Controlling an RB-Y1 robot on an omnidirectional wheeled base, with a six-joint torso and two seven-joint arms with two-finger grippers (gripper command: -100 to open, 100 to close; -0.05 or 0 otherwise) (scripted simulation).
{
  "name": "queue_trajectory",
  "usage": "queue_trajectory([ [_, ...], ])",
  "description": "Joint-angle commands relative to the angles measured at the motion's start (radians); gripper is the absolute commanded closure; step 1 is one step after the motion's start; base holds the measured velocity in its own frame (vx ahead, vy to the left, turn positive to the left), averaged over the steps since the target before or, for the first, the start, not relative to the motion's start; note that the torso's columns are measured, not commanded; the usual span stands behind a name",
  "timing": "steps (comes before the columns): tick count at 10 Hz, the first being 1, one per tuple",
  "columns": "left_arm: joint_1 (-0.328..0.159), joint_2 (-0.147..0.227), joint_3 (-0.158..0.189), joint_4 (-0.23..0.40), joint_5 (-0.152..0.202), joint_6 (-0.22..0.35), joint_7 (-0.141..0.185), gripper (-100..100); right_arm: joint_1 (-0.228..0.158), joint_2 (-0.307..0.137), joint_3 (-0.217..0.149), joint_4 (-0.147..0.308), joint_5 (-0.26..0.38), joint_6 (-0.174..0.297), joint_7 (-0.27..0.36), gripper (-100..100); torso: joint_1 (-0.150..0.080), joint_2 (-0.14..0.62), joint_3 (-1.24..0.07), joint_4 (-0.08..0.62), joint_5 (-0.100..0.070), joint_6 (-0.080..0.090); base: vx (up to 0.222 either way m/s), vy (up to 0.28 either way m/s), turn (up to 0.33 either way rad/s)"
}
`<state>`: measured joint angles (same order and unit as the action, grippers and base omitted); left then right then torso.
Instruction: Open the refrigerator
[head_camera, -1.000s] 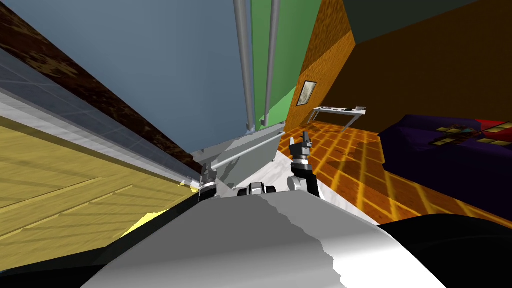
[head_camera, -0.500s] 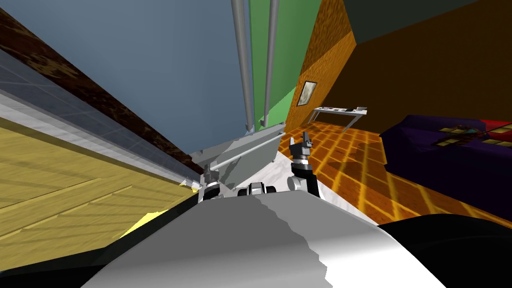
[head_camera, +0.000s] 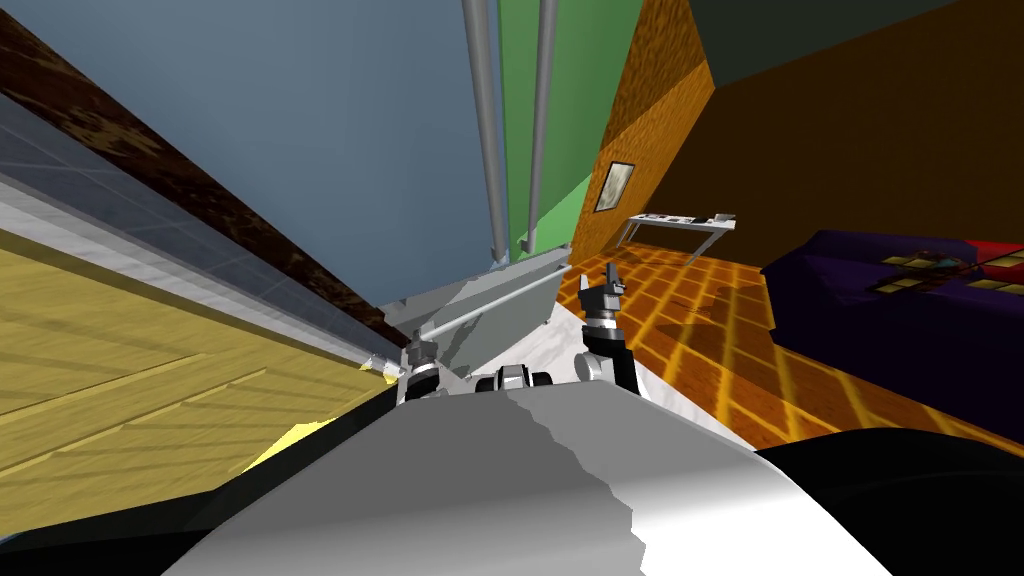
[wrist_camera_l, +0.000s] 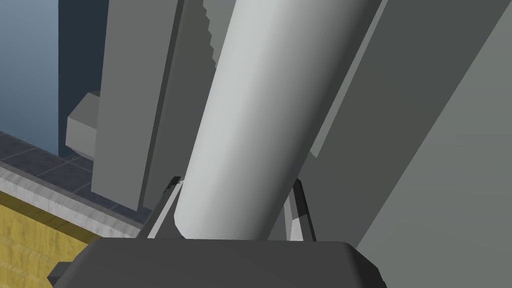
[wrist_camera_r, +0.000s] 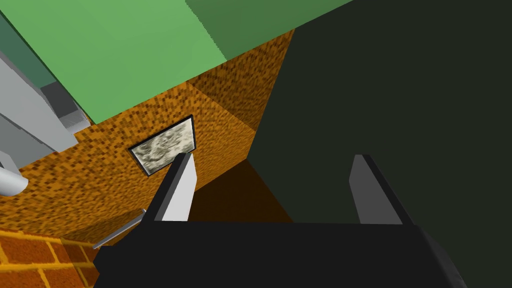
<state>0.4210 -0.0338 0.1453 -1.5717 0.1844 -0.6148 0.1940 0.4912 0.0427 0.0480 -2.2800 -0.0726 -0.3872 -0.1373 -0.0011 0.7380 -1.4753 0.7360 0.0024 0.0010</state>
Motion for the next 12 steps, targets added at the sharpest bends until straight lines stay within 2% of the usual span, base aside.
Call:
queue_trajectory([
  [1, 0.019, -0.002, -0.006, -0.022, 0.0, 0.019, 0.002, 100, 0.0, 0.0, 0.0, 0.0, 0.0, 0.0, 0.0, 0, -0.002, 0.001, 0.001, 0.0, -0.001, 0.001, -0.148, -0.095, 0.011],
  [5, 0.037, -0.003, -0.012, -0.038, -0.002, 0.023, 0.003, 100, 0.0, 0.0, 0.0, 0.0, 0.0, 0.0, 0.0, 0, 0.002, -0.003, -0.003, 0.001, -0.002, 0.0, -0.116, -0.072, 0.008],
  [12, 0.075, -0.005, -0.031, -0.063, -0.007, 0.018, 0.008, 100, 0.0, 0.0, 0.0, 0.0, 0.0, 0.0, 0.0, 0, 0.0, 0.001, 0.001, 0.001, -0.001, -0.001, -0.158, -0.087, 0.006],
])
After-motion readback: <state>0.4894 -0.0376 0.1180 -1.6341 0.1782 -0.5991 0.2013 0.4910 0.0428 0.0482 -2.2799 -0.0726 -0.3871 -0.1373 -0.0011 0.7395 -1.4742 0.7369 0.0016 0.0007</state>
